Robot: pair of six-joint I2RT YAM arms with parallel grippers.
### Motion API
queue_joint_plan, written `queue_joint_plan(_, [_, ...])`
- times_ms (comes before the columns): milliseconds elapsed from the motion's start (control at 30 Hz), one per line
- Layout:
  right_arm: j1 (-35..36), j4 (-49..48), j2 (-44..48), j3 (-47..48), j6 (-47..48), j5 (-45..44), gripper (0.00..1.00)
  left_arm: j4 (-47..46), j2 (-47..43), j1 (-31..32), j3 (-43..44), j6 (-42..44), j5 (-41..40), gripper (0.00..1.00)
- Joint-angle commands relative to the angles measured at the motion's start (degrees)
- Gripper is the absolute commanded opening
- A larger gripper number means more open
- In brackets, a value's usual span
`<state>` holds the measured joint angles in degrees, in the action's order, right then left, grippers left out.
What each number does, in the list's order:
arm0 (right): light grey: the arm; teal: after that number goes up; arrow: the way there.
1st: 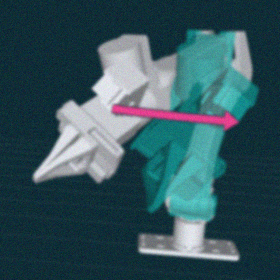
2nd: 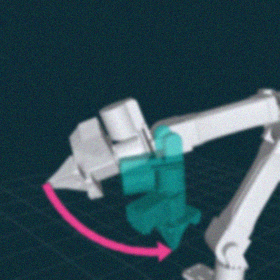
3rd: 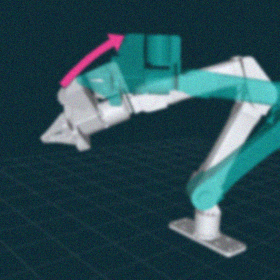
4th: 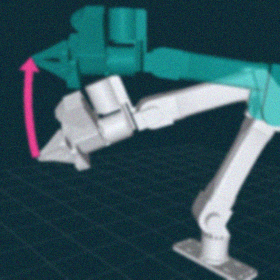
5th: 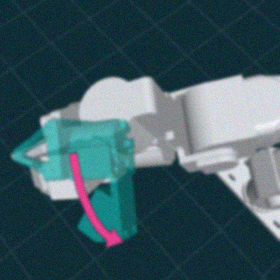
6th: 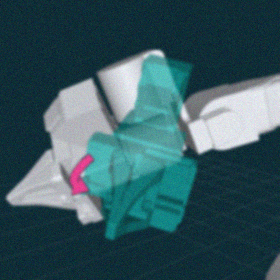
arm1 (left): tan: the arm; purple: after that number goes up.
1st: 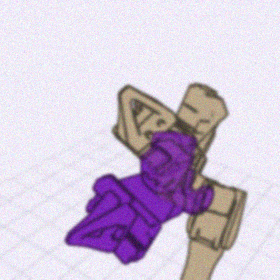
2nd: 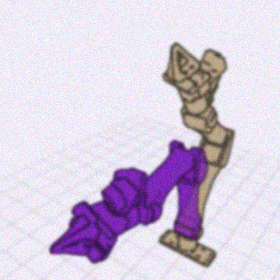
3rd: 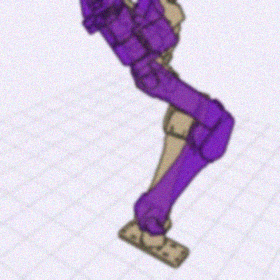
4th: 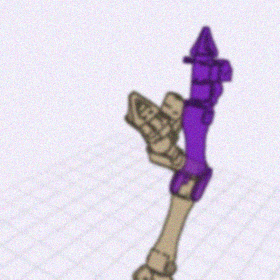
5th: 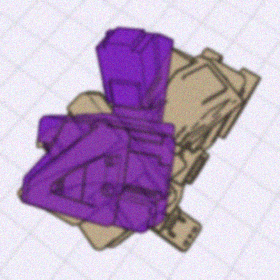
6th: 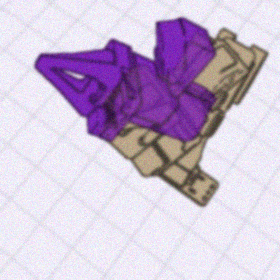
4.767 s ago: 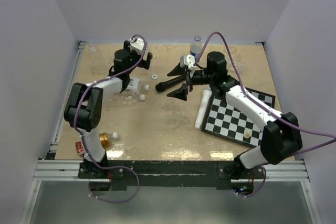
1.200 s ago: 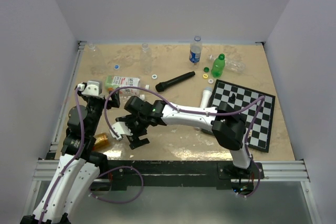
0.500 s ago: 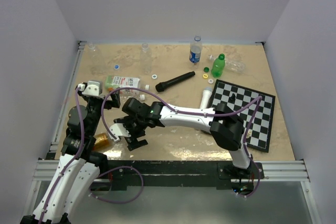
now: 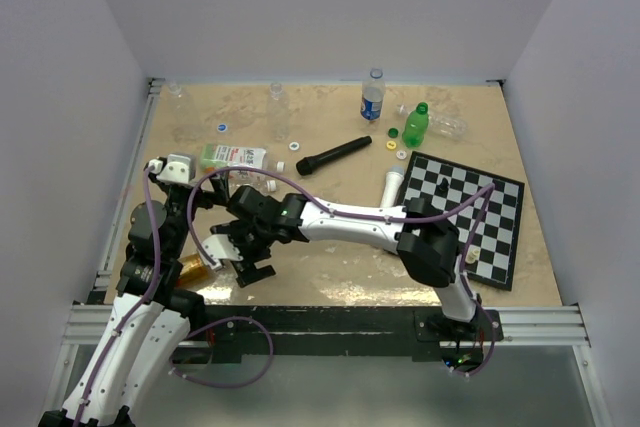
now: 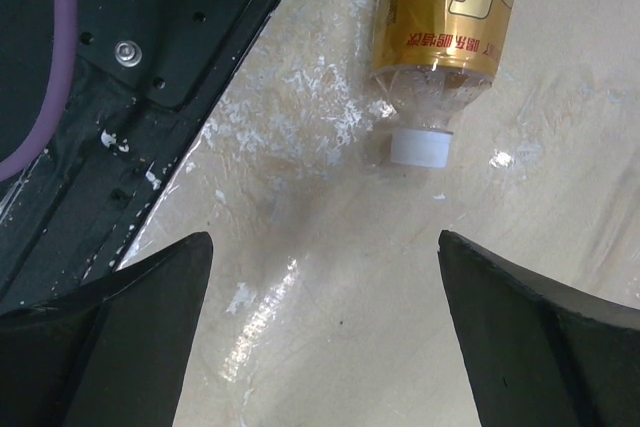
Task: Unscrew the bottle caps
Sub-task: Pick up the plastic bottle from the corner of the board.
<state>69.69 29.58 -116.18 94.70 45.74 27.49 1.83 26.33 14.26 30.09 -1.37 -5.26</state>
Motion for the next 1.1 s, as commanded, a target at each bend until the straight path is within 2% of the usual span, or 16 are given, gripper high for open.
queue_joint_plan(0, [0.62, 0.65, -1.68, 3.47, -1.35, -0.94, 0.98, -2.26, -0.31, -0.20, -0.55, 0.05, 0.69, 1.00])
queue_joint_plan(333, [1.41, -2.77, -6.86, 7.87, -7.23, -4.98, 0.98, -1.91, -0.22, -0.20, -0.29, -0.04, -0.45, 1.00])
queue_joint_plan(467, [1.41, -4.88, -9.15, 9.01, -9.00, -5.95, 0.98, -1.91, -0.49, -0.20, -0.12, -1.35, -6.94, 1.00])
queue_joint_plan(633, [1.50, -5.76, -9.94, 10.07, -9.00, -5.51, 0.98, 0.90, -0.57, -0.29, -0.29, -4.87, -19.68, 1.00])
queue_joint_plan(767, [1.50, -6.55, -11.61, 11.03, -8.91, -4.90, 0.98, 1.51, -1.10, -0.64, 0.15, -6.10, -25.66, 1.00])
queue_joint_plan(1067, [1.59, -6.91, -16.88, 16.39, -9.88, -4.46, 0.98, 1.60, -1.28, -1.43, 0.06, -6.37, -28.23, 1.00])
